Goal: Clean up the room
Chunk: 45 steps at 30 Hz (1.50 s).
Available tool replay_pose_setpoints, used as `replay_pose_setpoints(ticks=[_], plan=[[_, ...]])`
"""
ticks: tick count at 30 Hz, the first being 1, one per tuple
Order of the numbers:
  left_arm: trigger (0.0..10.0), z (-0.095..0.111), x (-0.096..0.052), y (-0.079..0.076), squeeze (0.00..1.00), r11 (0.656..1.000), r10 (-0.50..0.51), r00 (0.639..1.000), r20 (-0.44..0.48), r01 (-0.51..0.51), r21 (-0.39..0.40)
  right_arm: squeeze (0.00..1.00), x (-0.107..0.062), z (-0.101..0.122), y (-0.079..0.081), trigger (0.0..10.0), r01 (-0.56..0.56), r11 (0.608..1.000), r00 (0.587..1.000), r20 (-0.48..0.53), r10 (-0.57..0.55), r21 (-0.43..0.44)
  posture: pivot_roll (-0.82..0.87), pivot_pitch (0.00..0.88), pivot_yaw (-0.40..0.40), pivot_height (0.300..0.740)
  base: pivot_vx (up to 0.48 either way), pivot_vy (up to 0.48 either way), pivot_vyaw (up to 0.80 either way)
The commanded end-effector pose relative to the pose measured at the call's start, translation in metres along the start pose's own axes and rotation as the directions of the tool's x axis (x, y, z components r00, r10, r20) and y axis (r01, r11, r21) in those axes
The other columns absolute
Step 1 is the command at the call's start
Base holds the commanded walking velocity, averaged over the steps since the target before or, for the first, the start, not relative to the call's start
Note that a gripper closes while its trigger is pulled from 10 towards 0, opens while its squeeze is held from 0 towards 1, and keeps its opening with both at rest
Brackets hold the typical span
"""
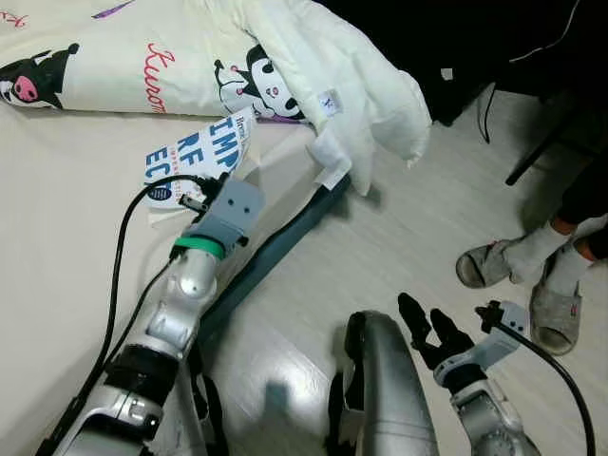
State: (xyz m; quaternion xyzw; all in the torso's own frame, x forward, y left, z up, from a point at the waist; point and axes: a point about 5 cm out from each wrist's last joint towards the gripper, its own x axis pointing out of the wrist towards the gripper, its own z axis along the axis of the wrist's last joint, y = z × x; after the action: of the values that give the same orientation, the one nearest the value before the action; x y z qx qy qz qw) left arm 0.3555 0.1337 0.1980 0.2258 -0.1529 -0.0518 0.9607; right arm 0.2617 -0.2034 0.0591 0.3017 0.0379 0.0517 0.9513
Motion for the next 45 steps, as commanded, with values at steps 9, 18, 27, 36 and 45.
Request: replay_pose_setpoints(ticks=[9,18,27,36,45], plan=[[10.0,0.043,0.005,-0.001,0.00,0.932,-0.177,0.975,0.135,0.210,-0.294,0.00,-0.007,-0.009,-0.009,10.0,0.037,0.999,0.999,-0.027,-0.037,-0.003,-0.11,0.285,0.054,0.551,0.000,0.000,0.00],[10.0,0.034,0.008,-0.008,0.00,0.991,-0.093,0.990,0.110,0.102,-0.084,0.00,-0.005,-0.008,-0.009,10.0,0.038,0.999,0.999,-0.022,-0.038,-0.005,-0.12,0.283,0.052,0.551,0.000,0.000,0.00],[5.1,0.037,0.010,0.018,0.00,0.953,0.273,0.957,0.102,-0.283,0.105,0.00,-0.004,-0.008,-0.009,10.0,0.035,0.999,0.999,-0.015,-0.035,-0.006,-0.12,0.281,0.054,0.551,0.000,0.000,0.00],[0.0,0.024,0.013,0.021,0.00,0.943,0.310,0.950,0.031,-0.312,0.115,0.00,-0.004,-0.007,-0.009,10.0,0.036,0.999,0.999,-0.011,-0.036,-0.006,-0.12,0.281,0.054,0.551,0.000,0.000,0.00],[10.0,0.030,0.024,0.038,0.00,0.901,0.318,0.939,-0.132,-0.343,-0.267,0.00,-0.004,-0.006,-0.007,10.0,0.030,0.999,1.000,-0.005,-0.030,-0.012,-0.12,0.277,0.052,0.551,0.000,0.000,0.00]])
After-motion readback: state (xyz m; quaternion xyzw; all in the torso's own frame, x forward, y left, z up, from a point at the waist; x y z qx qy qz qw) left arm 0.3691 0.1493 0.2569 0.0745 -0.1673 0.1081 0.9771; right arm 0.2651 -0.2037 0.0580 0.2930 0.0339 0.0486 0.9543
